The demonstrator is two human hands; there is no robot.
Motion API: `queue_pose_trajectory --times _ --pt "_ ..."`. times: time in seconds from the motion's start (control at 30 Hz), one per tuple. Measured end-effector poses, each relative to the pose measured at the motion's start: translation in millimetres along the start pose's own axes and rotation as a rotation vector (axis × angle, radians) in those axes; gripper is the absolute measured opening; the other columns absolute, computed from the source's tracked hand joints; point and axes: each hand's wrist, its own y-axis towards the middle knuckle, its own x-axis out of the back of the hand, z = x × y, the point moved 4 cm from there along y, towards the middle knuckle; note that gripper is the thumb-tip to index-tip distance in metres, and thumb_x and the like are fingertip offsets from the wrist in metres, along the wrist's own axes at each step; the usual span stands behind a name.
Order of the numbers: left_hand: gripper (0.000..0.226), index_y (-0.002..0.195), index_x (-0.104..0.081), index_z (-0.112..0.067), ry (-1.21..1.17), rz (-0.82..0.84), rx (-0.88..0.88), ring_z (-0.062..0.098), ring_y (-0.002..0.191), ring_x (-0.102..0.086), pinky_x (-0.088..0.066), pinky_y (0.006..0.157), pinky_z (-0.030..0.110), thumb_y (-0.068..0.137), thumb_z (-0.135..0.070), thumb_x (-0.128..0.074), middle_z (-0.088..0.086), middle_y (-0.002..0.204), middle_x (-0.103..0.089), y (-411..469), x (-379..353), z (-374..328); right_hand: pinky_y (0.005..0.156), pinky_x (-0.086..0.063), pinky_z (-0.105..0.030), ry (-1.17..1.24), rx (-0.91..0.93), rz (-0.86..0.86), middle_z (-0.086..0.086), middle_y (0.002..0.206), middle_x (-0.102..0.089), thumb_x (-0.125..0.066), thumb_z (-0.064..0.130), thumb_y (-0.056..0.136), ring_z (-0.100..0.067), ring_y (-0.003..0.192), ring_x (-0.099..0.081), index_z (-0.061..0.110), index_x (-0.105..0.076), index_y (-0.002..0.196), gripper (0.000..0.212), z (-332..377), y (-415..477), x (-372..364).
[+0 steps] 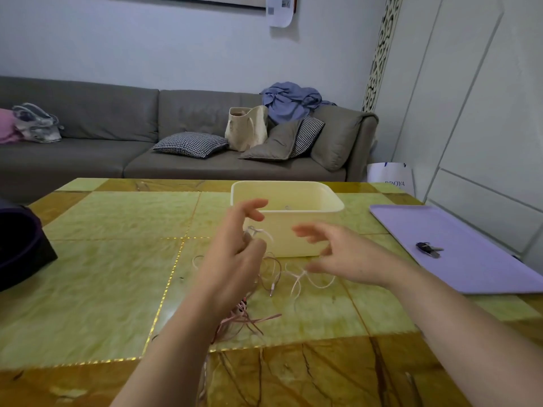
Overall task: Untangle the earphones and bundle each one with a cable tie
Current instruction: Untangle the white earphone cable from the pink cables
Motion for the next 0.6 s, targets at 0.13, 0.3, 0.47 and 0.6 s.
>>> queue_pose_trajectory --times 0.13,0.3,0.47,0.6 --pt "0.05 0.11 -0.056 -0.036 -0.253 0.049 0.04 0.001 0.062 -0.047 -0.041 0.06 0.009 0.072 -0.007 -0.042 -0.014 0.089 -0.054 -4 -8 -10 0.092 -0.046 -0.029 0.192 0.198 0.092 0.012 0.109 -0.062 -0.073 0.02 0.082 0.002 0.103 -0.058 0.029 -0.043 0.135 0.061 43 0 -17" --pt "0.051 0.111 -0.057 -0.03 -0.327 -0.022 0.041 0.015 0.065 -0.052 -0.041 0.062 0.026 0.066 -0.009 -0.043 -0.004 0.107 -0.06 0 6 -6 0.057 -0.047 -0.02 0.231 0.167 -0.054 0.017 0.049 -0.054 -0.054 0.022 0.095 -0.008 0.054 -0.052 0.025 -0.065 0.088 0.014 45 -1 -4" --pt "0.05 0.116 -0.054 -0.028 -0.195 -0.011 0.086 0.007 0.068 -0.061 -0.048 0.066 0.029 0.084 0.009 -0.049 -0.009 0.114 -0.06 0 18 0 0.065 -0.049 -0.024 0.369 0.11 -0.393 0.016 0.047 -0.05 -0.059 0.027 0.092 -0.007 0.052 -0.053 0.021 -0.067 0.079 0.016 29 2 21" --pt "0.044 0.109 -0.053 -0.036 -0.014 0.077 0.129 0.013 0.085 -0.066 -0.053 0.064 0.027 0.086 0.003 -0.055 -0.013 0.114 -0.057 0 12 12 0.053 -0.041 -0.019 0.375 0.204 -0.639 0.003 0.052 -0.042 -0.068 0.021 0.085 -0.009 0.051 -0.039 0.021 -0.063 0.074 0.013 27 1 38"
